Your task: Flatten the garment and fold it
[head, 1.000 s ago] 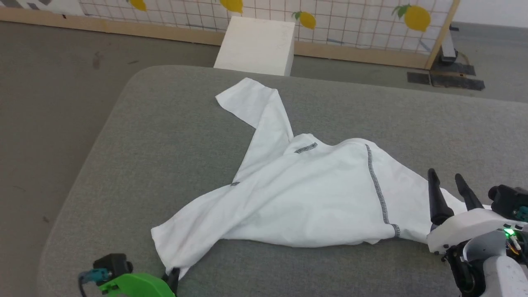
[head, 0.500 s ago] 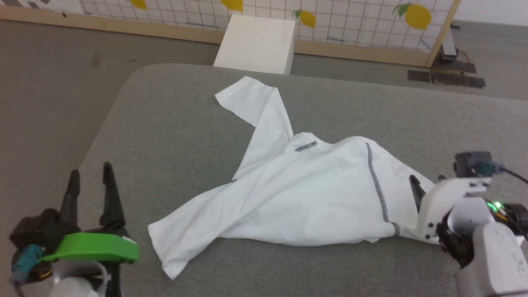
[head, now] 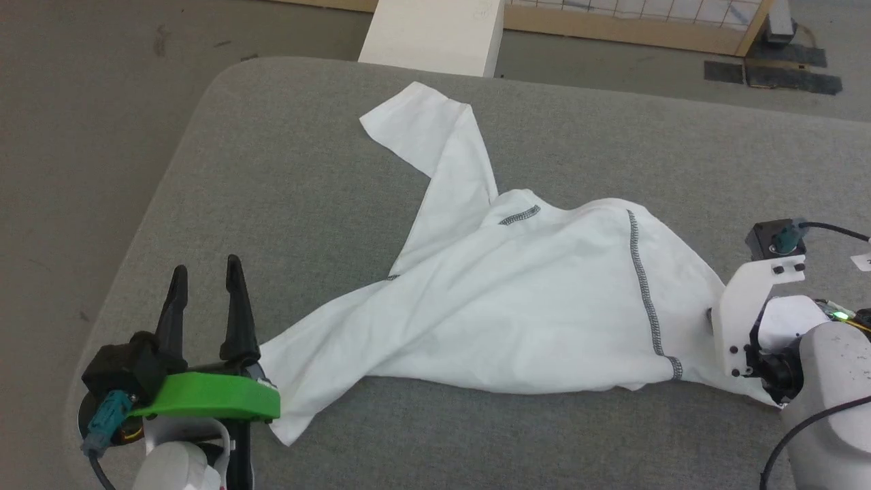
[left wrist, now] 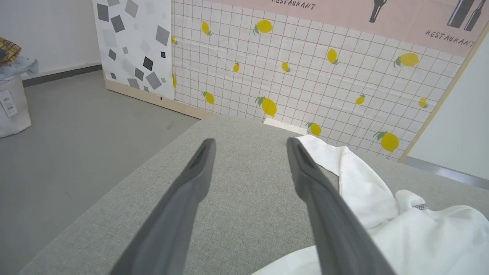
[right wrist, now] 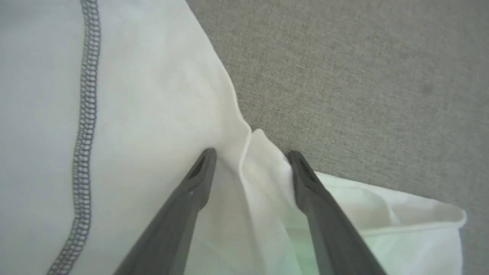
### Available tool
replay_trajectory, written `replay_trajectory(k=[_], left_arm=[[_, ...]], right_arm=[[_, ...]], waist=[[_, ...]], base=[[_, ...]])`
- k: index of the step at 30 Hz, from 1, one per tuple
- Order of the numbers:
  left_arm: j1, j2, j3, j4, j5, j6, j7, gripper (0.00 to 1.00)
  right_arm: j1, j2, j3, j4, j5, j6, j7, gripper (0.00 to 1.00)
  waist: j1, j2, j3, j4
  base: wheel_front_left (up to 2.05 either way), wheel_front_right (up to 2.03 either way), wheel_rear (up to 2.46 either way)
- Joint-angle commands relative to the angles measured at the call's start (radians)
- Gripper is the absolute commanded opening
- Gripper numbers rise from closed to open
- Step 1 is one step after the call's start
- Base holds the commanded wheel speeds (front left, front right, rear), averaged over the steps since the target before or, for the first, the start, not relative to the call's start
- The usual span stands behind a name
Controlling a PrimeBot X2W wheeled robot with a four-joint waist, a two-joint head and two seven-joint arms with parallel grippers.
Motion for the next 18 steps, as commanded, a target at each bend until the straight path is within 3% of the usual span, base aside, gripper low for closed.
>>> replay_trajectory(k=[1, 2, 3, 11, 18], left_arm=[[-0.011, -0.010, 0.007, -0.002, 0.016, -0.010, -0.008, 1.00], [-0.010, -0.014, 0.009, -0.001, 0.016, -0.013, -0.008, 1.00], [-0.011, -0.020, 0.011, -0.001, 0.018, -0.017, -0.008, 1.00], [-0.015, -0.044, 0.018, 0.011, 0.031, -0.039, -0.009, 1.00], [-0.019, -0.050, 0.009, 0.035, 0.043, -0.055, -0.009, 1.00]], right_arm=[[0.012, -0.005, 0.006, 0.004, 0.017, -0.001, 0.018, 0.39], [0.014, -0.009, 0.009, -0.003, 0.026, -0.001, 0.019, 0.06], [0.016, -0.016, 0.012, -0.010, 0.037, -0.001, 0.017, 0.00], [0.037, -0.107, -0.082, -0.075, 0.050, -0.001, 0.009, 0.00], [0.078, -0.147, -0.312, -0.101, -0.072, -0.001, 0.017, 0.00]], waist=[[0.0000, 0.0000, 0.014, 0.008], [0.0000, 0.0000, 0.016, 0.008], [0.0000, 0.0000, 0.017, 0.008], [0.0000, 0.0000, 0.004, -0.004], [0.0000, 0.0000, -0.005, -0.014]], base=[[0.00, 0.00, 0.00], [0.00, 0.00, 0.00], [0.00, 0.00, 0.00], [0.00, 0.00, 0.00], [0.00, 0.00, 0.00]])
